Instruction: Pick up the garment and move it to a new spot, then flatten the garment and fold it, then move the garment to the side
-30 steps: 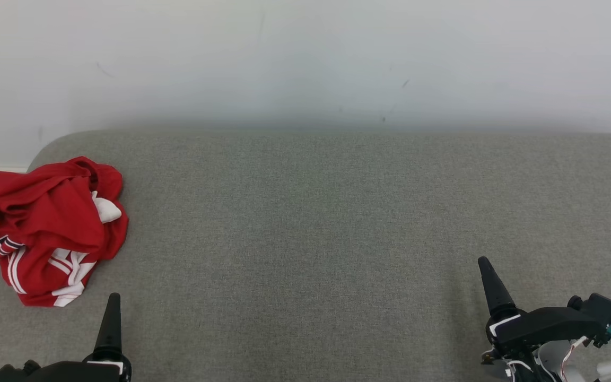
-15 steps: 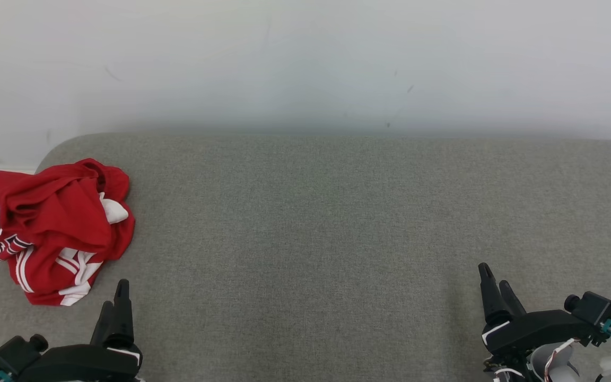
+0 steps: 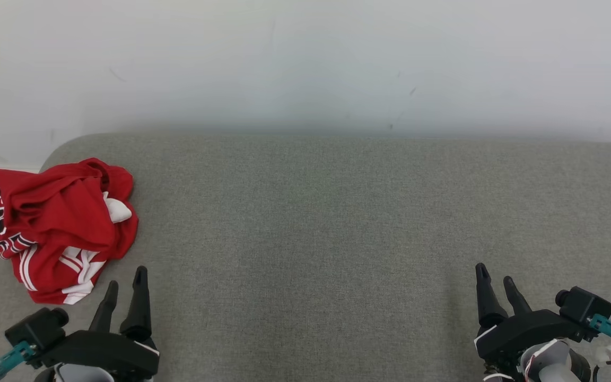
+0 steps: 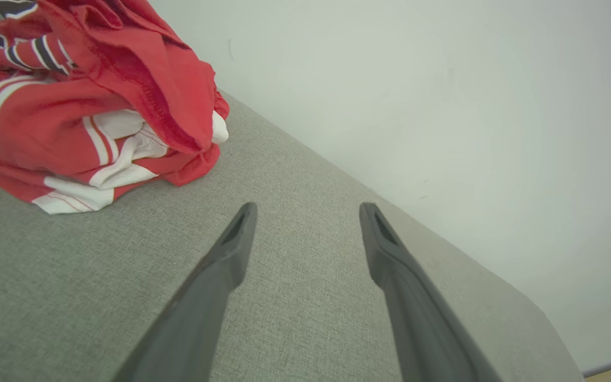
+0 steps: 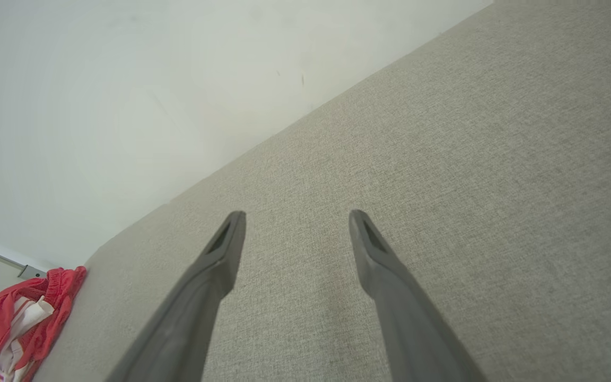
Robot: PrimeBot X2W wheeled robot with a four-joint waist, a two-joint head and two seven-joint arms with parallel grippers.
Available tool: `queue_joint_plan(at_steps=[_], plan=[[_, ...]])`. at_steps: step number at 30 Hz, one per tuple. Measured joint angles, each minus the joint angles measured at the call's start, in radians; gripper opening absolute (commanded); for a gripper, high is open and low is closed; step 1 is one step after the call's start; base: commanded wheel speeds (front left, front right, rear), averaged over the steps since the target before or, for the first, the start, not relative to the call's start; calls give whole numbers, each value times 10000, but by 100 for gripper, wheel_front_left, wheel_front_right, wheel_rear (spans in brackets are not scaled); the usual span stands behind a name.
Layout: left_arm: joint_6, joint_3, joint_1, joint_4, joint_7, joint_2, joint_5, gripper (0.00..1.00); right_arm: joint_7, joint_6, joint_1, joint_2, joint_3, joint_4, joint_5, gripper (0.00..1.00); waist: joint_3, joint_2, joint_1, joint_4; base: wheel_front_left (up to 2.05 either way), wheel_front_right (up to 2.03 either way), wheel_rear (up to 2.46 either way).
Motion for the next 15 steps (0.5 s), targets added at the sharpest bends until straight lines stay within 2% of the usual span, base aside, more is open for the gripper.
queue_joint_plan(at_steps=[15], plan=[[353, -1118, -461, -19, -127, 422, 1925, 100, -414, -357, -240, -15, 46, 328, -2161, 100, 145, 0, 0, 28, 0, 0, 0]])
